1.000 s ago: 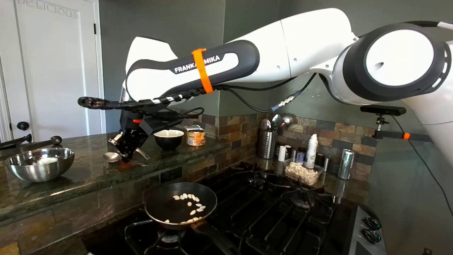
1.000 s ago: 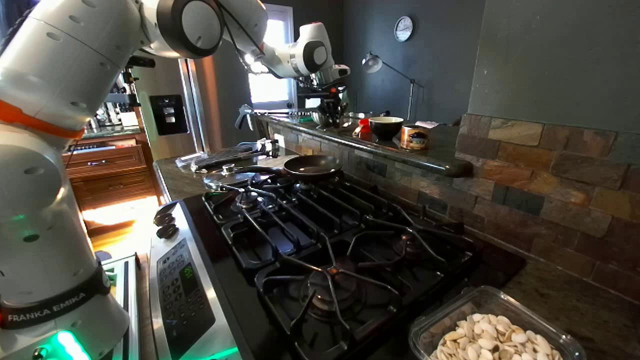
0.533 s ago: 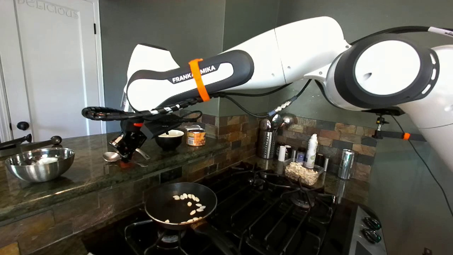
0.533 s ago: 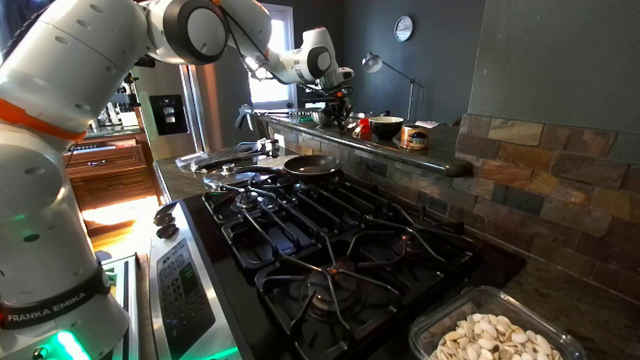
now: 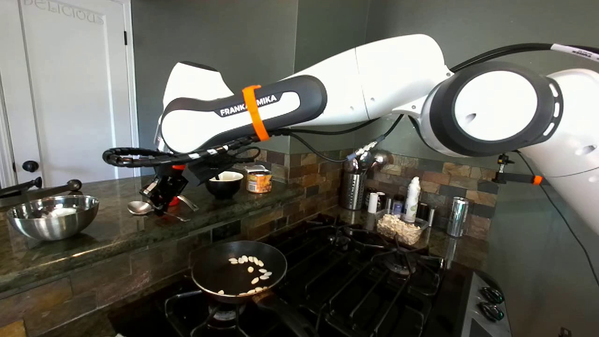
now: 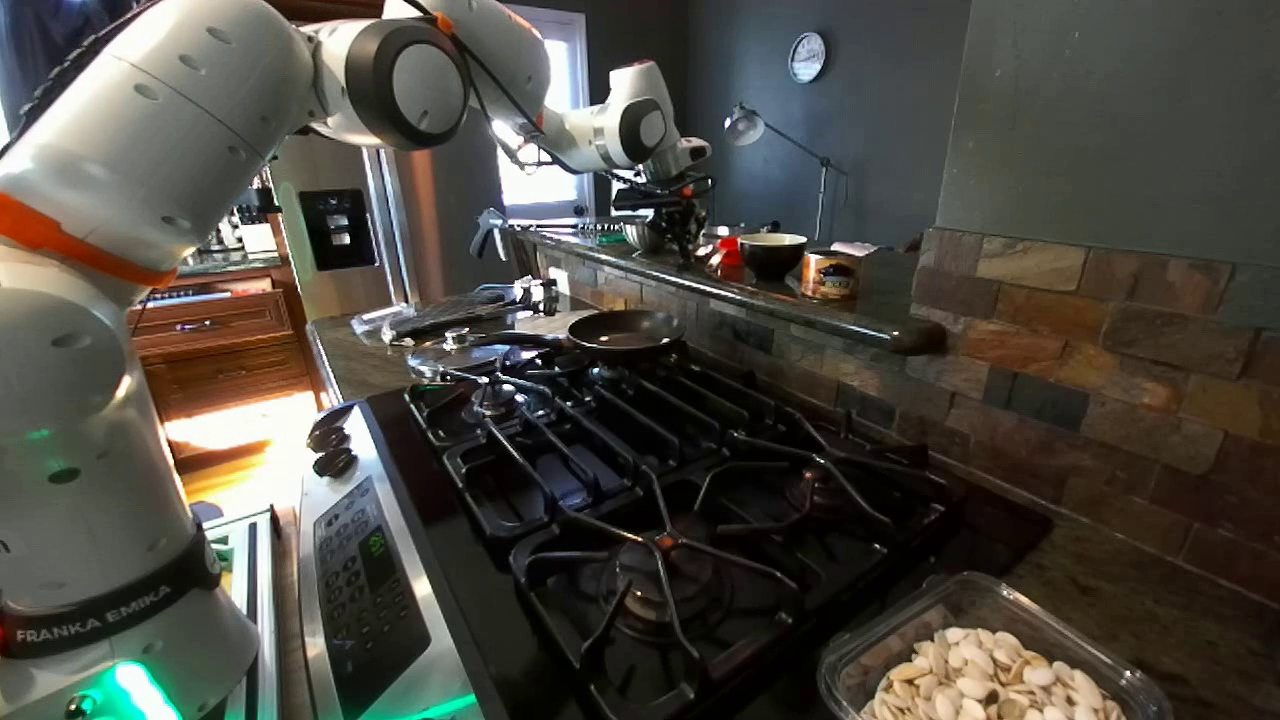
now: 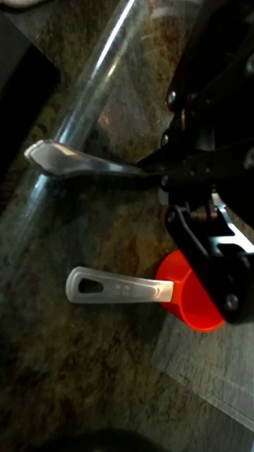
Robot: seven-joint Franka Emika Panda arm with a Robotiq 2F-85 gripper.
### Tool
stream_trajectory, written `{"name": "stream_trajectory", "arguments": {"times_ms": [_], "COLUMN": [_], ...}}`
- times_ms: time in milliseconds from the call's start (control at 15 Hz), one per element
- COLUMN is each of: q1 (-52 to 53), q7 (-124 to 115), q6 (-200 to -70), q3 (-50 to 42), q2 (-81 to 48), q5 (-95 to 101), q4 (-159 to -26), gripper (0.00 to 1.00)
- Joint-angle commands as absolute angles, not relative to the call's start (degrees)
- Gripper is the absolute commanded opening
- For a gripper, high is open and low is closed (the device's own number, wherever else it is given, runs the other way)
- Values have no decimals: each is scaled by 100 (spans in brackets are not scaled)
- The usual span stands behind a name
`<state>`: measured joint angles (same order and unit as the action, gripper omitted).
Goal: Use the silver spoon to put some contents from the pan in the black and white bowl then place the spoon back on the counter.
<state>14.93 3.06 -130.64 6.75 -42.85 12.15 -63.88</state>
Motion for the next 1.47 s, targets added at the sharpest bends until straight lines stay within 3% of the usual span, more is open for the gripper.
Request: {"name": "stream_trajectory", "arguments": {"times_ms": [0, 600, 1400], "q1": [1492, 1464, 1464], "q7": [500, 533, -124], "q6": [-12998, -12959, -11896], "q3": [725, 736, 920], "q2": [-4539, -4523, -3858], "q5": [1200, 1164, 772], "q4": [-6048, -6018, -6172], "gripper": [32, 98, 100]}}
